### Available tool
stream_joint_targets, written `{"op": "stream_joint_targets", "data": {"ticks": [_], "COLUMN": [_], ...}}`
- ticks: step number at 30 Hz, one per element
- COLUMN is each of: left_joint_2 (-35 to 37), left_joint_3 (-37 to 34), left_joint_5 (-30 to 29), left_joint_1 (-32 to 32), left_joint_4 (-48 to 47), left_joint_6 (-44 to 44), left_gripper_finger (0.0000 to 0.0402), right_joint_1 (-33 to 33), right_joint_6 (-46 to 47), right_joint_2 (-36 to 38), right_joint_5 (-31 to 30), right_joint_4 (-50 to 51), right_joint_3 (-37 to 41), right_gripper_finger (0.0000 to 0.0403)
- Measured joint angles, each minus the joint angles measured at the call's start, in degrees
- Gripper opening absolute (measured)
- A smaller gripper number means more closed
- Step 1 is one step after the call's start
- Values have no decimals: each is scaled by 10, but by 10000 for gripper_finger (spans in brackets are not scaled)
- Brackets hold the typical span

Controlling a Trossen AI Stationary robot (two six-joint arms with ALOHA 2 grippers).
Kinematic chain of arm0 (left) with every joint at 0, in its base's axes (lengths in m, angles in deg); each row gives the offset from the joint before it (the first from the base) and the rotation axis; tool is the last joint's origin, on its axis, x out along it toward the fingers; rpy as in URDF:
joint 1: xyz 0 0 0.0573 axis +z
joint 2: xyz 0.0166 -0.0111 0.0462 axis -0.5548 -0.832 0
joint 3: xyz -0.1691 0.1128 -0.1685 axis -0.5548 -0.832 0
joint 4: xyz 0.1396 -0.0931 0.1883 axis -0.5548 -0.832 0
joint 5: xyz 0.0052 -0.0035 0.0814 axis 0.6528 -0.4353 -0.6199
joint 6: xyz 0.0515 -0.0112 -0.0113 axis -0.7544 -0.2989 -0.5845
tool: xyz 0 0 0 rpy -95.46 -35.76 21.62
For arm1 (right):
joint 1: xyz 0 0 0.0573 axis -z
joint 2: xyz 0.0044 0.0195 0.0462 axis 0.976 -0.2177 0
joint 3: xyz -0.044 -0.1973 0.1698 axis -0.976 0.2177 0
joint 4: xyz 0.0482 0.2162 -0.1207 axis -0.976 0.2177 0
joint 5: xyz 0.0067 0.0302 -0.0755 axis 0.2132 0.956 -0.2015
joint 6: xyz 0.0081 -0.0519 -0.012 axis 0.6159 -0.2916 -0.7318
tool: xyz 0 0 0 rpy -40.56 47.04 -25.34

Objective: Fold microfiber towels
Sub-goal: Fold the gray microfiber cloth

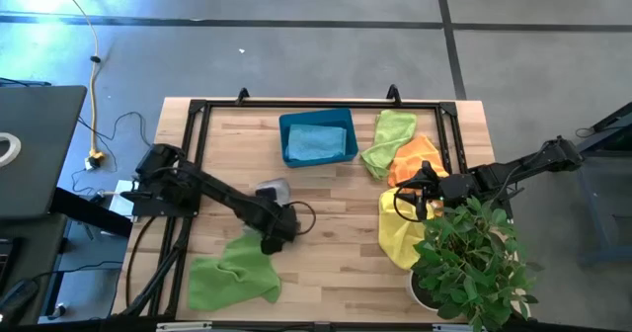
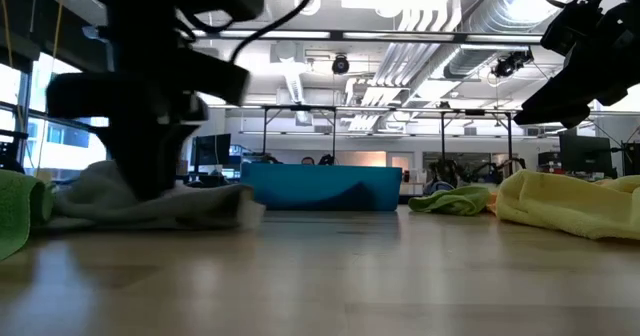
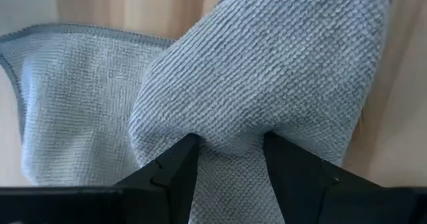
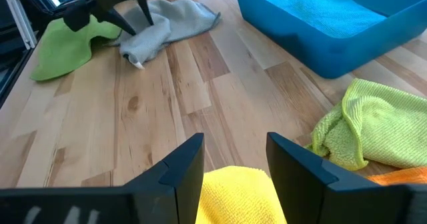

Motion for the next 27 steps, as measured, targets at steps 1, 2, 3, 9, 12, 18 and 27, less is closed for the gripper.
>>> {"op": "stream_joint_targets", "data": {"ticks": [1,2,3,9,12,18,27], "left_joint_2": [0,0,0,0,-6,7,12], "left_joint_3": [-2,-2,-2,-2,-2,13,26], "left_joint_5": [-1,-2,-2,13,26,37,19], "left_joint_1": [8,16,23,65,83,74,-36], "left_joint_4": [20,42,65,261,371,362,178], "left_joint_6": [-14,-29,-44,-138,-171,-179,30], "left_gripper_finger": [163,163,163,163,163,163,163], "right_joint_1": [0,0,0,0,0,0,0], "right_joint_6": [0,0,0,0,0,0,0], "right_joint_2": [0,0,0,0,0,0,0], "right_joint_5": [0,0,0,0,0,0,0], "right_joint_4": [0,0,0,0,0,0,4], "right_joint_3": [0,0,0,0,0,0,0], "right_gripper_finger": [154,154,154,154,154,154,154]}}
